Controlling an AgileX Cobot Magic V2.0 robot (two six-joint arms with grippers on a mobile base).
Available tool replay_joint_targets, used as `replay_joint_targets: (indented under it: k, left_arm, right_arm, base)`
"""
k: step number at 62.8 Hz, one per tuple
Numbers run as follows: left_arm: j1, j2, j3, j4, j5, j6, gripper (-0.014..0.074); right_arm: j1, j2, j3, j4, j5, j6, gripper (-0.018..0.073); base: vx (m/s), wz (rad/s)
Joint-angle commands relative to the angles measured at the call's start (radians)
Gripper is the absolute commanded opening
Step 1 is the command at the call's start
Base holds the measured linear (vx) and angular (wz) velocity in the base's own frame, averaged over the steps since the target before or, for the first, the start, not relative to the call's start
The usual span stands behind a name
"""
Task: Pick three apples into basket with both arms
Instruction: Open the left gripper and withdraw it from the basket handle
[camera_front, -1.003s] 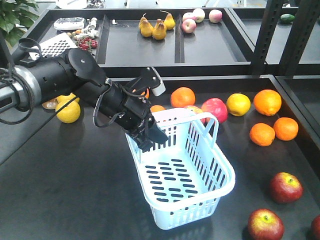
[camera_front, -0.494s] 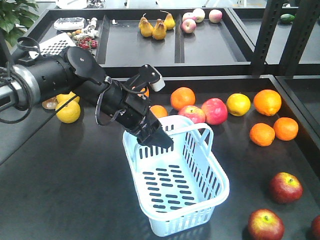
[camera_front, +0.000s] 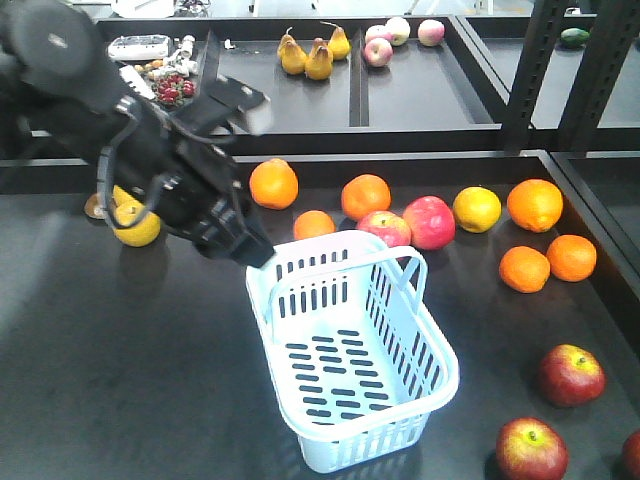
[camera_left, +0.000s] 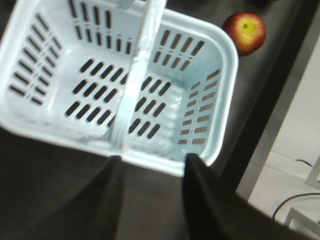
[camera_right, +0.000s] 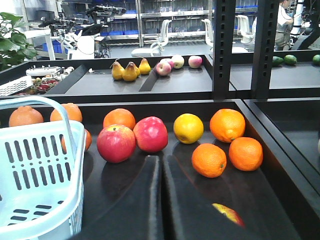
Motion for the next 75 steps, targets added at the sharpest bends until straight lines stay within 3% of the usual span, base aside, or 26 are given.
replay_joint_targets:
  k: [1, 3, 9, 22, 34, 45, 58, 75]
  left_arm:
    - [-0.001, -0.11, -0.004, -0.005, 0.011, -0.07, 0.0047]
    - [-0.001, -0.138, 0.008, -0.012, 0.005, -0.077, -0.0005]
    - [-0.001, -0.233, 0.085, -0.05, -0.043, -0.088, -0.0009]
    - [-0.001, -0.512, 0.416, -0.167, -0.301, -0.073, -0.0008]
    - [-0.001, -0.793, 0.81, -0.194, -0.513, -0.065, -0.0008]
    - [-0.001, -1.033, 1.089, -0.196, -0.613, -0.07, -0.0008]
    - [-0.001, -1.194, 1.217, -0.195, -0.668, -0.085, -0.0008]
    - [-0.001, -1.214, 1.219, -0.195, -0.676, -0.085, -0.0006]
  right_arm:
    - [-0.006, -0.014, 0.014, -0.012, -0.077, -0.001, -0.0004]
    - [-0.006, -0.014, 0.014, -0.012, -0.077, -0.001, -0.0004]
    - [-0.006, -0.014, 0.014, -0.012, -0.077, -0.001, -0.0004]
    - [-0.006, -0.014, 0.014, -0.012, -0.077, -0.001, -0.0004]
    - [-0.006, -0.014, 0.014, -0.012, -0.077, -0.001, -0.0004]
    - [-0.006, -0.014, 0.014, -0.012, -0.077, -0.001, -0.0004]
    - [-0.006, -0.014, 0.014, 0.012, -0.108, 0.012, -0.0004]
    - [-0.006, -0.014, 0.012, 0.281, -0.312, 0.236, -0.0004]
  base:
    - [0.0, 0.0]
    - [0.0, 0.0]
    - [0.0, 0.0]
    - [0.0, 0.0]
    - [0.0, 0.0]
    - [0.0, 0.0]
    - [0.0, 0.0]
    - [0.0, 0.0]
